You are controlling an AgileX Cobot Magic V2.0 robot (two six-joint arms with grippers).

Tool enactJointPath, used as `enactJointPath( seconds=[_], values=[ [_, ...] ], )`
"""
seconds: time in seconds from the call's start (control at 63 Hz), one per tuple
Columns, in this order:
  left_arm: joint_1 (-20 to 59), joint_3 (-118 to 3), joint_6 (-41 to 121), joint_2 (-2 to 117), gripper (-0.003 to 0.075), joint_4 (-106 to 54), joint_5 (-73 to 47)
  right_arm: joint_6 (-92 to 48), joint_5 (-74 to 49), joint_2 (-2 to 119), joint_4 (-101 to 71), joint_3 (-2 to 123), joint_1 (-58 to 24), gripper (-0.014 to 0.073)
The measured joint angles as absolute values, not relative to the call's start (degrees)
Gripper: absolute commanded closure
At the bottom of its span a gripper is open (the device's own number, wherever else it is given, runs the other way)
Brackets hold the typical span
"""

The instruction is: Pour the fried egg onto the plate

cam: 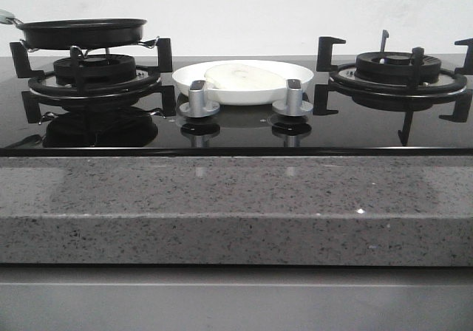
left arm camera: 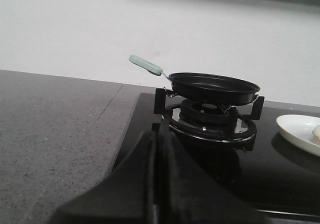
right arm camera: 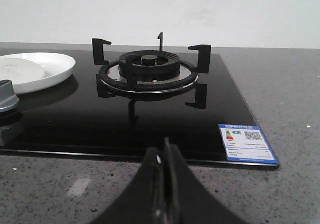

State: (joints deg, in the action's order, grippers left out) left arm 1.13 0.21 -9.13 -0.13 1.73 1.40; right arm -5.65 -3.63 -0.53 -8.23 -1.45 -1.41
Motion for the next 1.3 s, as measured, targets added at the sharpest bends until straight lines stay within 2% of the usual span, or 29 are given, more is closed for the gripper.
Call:
enactJointPath(
  seconds=[0.349, 1.301],
  values=[
    [1.13, 0.21, -9.13, -0.13, 0.0741, 1.73, 1.4, 3.72, 1.25, -0.62, 2.32, -1.45, -1.41, 0.0712],
    [1.13, 0.21, -9.13, -0.13, 0.0741, 1.83, 1.4, 4.55, 1.65, -0.62, 3.29, -1.45, 0.71, 0.0712]
  ],
)
